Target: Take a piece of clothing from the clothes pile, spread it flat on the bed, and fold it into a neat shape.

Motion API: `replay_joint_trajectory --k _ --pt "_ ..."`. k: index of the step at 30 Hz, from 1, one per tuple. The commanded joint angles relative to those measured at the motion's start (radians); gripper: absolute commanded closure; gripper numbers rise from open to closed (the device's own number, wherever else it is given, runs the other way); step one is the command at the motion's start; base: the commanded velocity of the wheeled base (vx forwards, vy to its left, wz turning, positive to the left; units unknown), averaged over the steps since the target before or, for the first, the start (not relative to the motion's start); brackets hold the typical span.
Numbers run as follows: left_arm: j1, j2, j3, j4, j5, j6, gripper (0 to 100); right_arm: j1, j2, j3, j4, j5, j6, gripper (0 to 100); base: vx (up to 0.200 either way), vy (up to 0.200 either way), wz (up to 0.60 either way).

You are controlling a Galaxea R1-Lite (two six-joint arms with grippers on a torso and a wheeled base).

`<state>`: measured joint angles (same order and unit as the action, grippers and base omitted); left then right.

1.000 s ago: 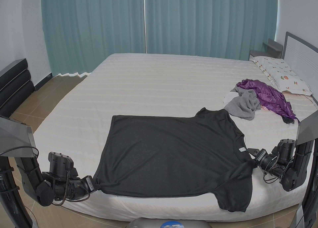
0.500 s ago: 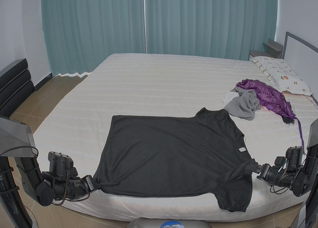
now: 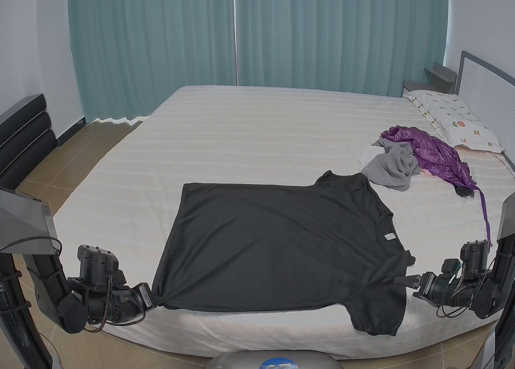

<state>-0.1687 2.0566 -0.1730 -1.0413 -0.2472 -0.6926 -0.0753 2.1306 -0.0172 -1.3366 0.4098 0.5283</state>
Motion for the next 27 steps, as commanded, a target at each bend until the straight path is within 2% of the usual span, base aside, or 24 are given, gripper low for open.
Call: replay_joint_trajectory --k 1,18,27 --pt "0.000 0.005 -0.002 0.000 0.000 -0.001 100 0.003 0.017 0.017 -0.001 0.001 -0.001 0 0.000 0.000 0.00" --pt "0.002 -0.001 -0.008 0.000 0.000 -0.002 100 0.048 0.083 0.017 -0.052 0.011 0.019 0 0.000 0.000 0.00" --pt "0.002 -0.001 -0.008 0.000 0.000 -0.002 100 0.071 0.172 0.017 -0.170 -0.002 0.024 0 0.000 0.000 0.00"
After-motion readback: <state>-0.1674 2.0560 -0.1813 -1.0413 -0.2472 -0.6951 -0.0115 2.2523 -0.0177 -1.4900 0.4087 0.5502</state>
